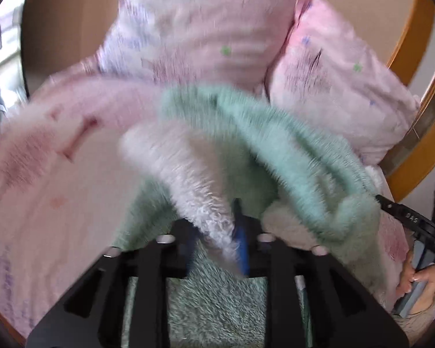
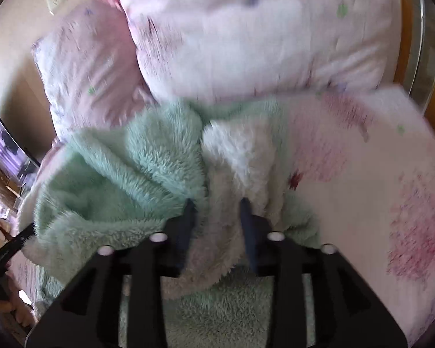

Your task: Fold large clothes

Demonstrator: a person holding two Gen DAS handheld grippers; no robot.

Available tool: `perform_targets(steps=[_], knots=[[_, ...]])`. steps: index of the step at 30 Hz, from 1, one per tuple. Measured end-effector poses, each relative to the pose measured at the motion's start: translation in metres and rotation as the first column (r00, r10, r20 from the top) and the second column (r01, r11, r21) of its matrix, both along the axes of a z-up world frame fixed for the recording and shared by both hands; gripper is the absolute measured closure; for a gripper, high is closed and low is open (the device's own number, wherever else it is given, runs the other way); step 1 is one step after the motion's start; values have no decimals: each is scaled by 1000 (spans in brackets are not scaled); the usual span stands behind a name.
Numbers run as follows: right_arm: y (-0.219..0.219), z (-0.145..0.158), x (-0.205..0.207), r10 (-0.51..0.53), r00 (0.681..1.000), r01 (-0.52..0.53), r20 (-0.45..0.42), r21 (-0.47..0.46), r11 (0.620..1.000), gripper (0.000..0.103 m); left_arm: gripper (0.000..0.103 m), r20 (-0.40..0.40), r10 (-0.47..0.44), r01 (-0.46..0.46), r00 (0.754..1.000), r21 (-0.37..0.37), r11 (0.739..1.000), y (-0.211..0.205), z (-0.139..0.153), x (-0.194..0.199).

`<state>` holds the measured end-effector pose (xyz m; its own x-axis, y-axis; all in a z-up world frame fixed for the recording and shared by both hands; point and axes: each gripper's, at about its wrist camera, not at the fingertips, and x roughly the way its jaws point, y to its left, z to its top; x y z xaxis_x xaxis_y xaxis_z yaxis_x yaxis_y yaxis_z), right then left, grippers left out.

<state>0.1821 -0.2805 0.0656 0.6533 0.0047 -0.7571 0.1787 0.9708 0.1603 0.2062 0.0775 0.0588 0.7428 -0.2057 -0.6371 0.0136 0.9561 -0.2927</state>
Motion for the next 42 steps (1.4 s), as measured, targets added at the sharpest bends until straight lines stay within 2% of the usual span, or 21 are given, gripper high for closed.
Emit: perform_targets(steps=[1, 3, 6, 9, 11, 14, 16, 20, 22, 25, 26, 27, 28, 31, 34, 35, 36, 39, 42], knots=[[5, 7, -3, 23, 999, -22, 34, -18, 1000, 67, 60, 61, 7, -8, 998, 18, 1000, -1, 12, -7], [17, 15, -6, 106, 992, -107, 68, 11, 994, 70, 56, 117, -22, 17, 993, 46, 999, -10, 24, -9], [29, 16, -7, 161, 984, -163, 76, 23, 986, 73, 54, 153, -104, 100, 983, 33, 994, -33, 35, -2], [40, 7, -2, 208, 978, -209, 29, 33, 977, 73, 54, 124, -191, 194, 974, -11, 981, -53, 33, 15], [48, -5, 2, 234, 972, -233, -16, 36, 972, 73, 54, 117, -206, 211, 971, -27, 977, -60, 29, 22], [59, -29, 11, 235, 964, -236, -126, 5, 972, 73, 54, 77, -249, 246, 965, 39, 968, -79, 19, 32], [60, -46, 15, 224, 955, -229, -192, -1, 973, 73, 54, -6, -232, 232, 973, 72, 970, -84, 4, 47], [57, -56, 17, 213, 955, -212, -207, 29, 977, 72, 53, -124, -187, 200, 975, 107, 974, -77, -28, 60], [58, -55, 18, 215, 953, -214, -211, 29, 976, 70, 51, -131, -183, 200, 974, 125, 972, -77, -33, 57], [56, -43, 8, 226, 957, -221, -183, 44, 974, 64, 51, -104, -196, 209, 975, 139, 968, -70, -24, 39], [53, -35, -1, 232, 960, -225, -156, 59, 972, 61, 46, -90, -203, 213, 975, 130, 968, -64, -21, 31], [51, -30, -8, 233, 963, -225, -138, 67, 972, 52, 38, -71, -210, 218, 975, 123, 968, -57, -17, 22], [47, -24, -16, 230, 966, -223, -118, 69, 972, 41, 36, -56, -214, 220, 975, 120, 968, -50, -15, 15], [34, -7, -45, 234, 970, -230, -60, 66, 971, 34, 27, 4, -230, 228, 973, 134, 965, -25, -5, -24], [23, 2, -81, 270, 962, -266, -27, 116, 957, 21, 15, 24, -220, 212, 975, 180, 961, -5, -6, -57], [16, 4, -100, 279, 960, -275, -14, 136, 952, 20, 8, 29, -214, 205, 976, 187, 961, 1, -7, -67], [9, 5, -115, 284, 959, -280, -5, 155, 947, 19, 6, 33, -206, 196, 978, 193, 961, 11, -10, -81], [-10, 2, -160, 294, 956, -292, 18, 198, 936, 18, 6, 37, -186, 177, 982, 175, 968, 38, -17, -119], [-29, -2, -217, 312, 950, -310, 24, 200, 929, 18, 6, 46, -181, 175, 982, 111, 978, 68, -30, -159]])
